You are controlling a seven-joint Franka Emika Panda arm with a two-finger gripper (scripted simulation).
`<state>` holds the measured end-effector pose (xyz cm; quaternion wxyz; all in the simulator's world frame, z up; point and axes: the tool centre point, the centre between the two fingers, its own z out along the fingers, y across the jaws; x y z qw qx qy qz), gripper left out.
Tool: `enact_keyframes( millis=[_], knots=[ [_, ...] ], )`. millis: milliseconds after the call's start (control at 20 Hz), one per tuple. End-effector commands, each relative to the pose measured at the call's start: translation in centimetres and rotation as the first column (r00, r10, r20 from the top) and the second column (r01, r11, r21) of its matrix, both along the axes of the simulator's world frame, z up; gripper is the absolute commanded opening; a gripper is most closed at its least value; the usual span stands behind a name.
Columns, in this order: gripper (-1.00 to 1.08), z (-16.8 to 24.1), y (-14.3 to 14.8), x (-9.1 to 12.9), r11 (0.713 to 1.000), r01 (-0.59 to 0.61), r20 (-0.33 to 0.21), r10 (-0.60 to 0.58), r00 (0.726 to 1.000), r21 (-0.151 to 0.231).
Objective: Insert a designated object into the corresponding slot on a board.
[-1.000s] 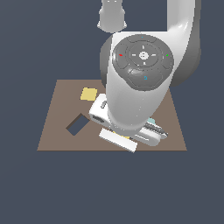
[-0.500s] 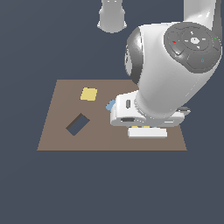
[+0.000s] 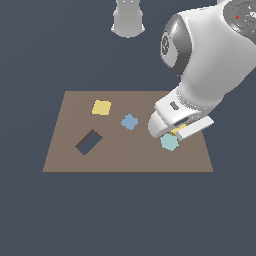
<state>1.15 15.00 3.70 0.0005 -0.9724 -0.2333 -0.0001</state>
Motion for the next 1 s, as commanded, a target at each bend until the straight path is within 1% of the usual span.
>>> enact_keyframes(
  millis=[0,150,450,700,950],
  knots=[
    [-1.0,0.1,0.9,-1.9,0.992,-0.129,0.001,0.129,0.992,0.0],
    [-1.0,0.2,1.6,-4.0,0.965,-0.26,0.001,0.26,0.965,0.0],
    [-1.0,0.3,1.9,-7.4,0.891,-0.455,0.0,0.455,0.891,0.0],
    [-1.0,0.3,1.8,-9.4,0.83,-0.558,0.0,0.558,0.83,-0.001],
    [-1.0,0.3,1.5,-10.6,0.784,-0.621,-0.001,0.621,0.784,-0.001]
  ],
)
